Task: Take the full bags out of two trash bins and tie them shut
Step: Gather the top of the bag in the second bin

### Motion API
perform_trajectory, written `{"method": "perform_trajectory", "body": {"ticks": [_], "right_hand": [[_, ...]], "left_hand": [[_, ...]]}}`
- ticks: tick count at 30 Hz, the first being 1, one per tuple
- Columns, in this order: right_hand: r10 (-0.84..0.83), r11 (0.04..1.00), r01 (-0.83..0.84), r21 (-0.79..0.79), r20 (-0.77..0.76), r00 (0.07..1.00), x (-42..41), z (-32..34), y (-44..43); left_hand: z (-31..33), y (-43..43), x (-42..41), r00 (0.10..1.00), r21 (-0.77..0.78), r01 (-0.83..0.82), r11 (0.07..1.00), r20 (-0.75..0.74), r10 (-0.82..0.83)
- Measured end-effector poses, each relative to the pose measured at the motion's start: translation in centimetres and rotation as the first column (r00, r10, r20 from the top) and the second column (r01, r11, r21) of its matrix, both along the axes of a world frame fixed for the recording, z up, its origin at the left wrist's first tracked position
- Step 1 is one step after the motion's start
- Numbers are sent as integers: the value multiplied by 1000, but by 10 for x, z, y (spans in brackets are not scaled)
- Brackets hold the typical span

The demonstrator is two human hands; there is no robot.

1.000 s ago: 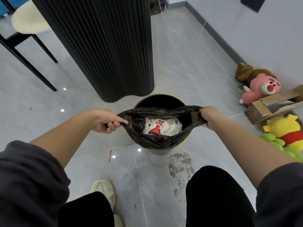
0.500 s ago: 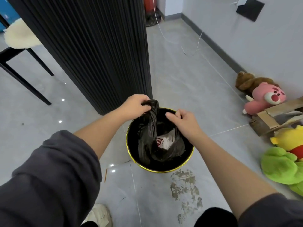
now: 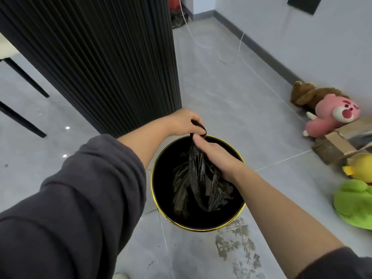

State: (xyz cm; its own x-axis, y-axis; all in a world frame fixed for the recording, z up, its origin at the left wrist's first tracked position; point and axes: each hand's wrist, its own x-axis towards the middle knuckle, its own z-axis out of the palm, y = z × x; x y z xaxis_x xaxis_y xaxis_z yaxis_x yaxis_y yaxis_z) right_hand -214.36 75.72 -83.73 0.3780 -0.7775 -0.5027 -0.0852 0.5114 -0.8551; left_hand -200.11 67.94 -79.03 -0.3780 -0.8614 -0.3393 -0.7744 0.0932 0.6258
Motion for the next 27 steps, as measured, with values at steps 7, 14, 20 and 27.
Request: {"method": "perform_trajectory", "body": {"ticks": [7, 14, 20, 27], "right_hand": [[-114, 981, 69, -183, -250, 962, 13, 11, 8], [-132, 983, 77, -168, -343, 930, 16, 22, 11], [-149, 985, 104, -139, -372, 916, 15, 38, 13], [-244, 967, 197, -162, -365, 898, -6, 85, 0]], "left_hand": [[-25, 42, 55, 912, -2, -404, 915, -80, 403], [-46, 108, 103, 892, 285, -449, 847, 89, 443], [-52, 127, 83, 819, 357, -529, 770, -23, 574], [-51, 123, 54, 770, 390, -579, 716, -26, 638]]}}
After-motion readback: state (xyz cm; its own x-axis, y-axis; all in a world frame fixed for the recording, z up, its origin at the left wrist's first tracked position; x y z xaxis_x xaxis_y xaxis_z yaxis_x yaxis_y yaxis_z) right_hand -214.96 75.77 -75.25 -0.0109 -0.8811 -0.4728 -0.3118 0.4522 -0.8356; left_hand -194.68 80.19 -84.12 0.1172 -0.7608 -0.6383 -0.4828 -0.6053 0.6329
